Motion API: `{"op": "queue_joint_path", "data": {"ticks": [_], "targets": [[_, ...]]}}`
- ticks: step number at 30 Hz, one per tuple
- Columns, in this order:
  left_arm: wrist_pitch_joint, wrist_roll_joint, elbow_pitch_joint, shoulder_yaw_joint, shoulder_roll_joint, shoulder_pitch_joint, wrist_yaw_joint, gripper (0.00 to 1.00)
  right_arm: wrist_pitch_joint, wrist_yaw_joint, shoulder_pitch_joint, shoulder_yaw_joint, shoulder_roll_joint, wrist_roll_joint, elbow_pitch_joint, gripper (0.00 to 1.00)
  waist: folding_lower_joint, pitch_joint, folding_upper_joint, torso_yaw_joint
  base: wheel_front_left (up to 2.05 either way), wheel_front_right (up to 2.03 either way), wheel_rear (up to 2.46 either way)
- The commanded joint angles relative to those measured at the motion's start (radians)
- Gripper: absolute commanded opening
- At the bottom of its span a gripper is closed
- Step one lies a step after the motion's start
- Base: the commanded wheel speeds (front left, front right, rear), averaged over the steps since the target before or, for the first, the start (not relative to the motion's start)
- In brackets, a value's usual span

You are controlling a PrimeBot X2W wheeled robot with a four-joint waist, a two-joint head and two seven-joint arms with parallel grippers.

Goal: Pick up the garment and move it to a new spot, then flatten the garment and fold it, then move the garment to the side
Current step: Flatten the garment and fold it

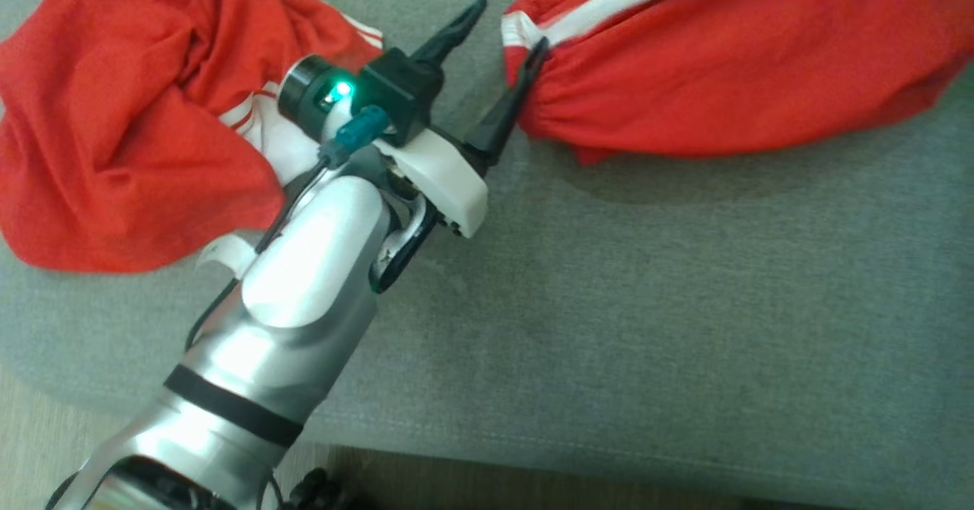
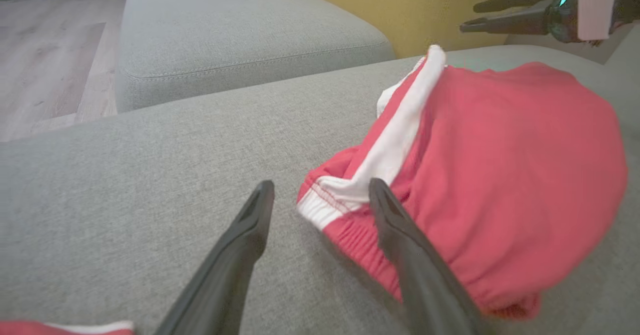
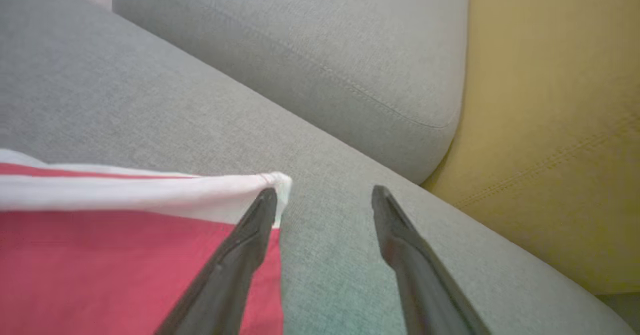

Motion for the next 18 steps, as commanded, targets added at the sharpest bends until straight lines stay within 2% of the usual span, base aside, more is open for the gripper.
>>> {"op": "queue_joint_path", "data": {"ticks": [1,9,13,18], "targets": [[-0.018,-0.004,-0.014,0.046,0.024,-0.022,0.020,1.00,-0.074,0.003,0.002,-0.028,0.020,-0.009,0.007,1.00,0.0000,-0.031,0.0000,-0.023,0.00,0.00,0.00],[-0.032,-0.036,-0.034,0.135,0.048,0.037,0.086,1.00,-0.314,0.003,0.095,-0.111,0.116,0.012,0.032,1.00,0.0000,-0.140,0.0000,-0.095,0.00,0.00,0.00],[-0.034,-0.052,-0.125,0.216,0.053,0.093,0.126,1.00,-0.414,0.003,0.174,-0.155,0.172,0.012,-0.003,1.00,0.0000,-0.196,0.0000,-0.125,0.00,0.00,0.00],[-0.034,-0.038,-0.229,0.286,0.048,0.180,0.158,1.00,-0.485,0.003,0.275,-0.211,0.214,-0.005,-0.064,1.00,0.0000,-0.254,0.0000,-0.143,0.00,0.00,0.00]]}}
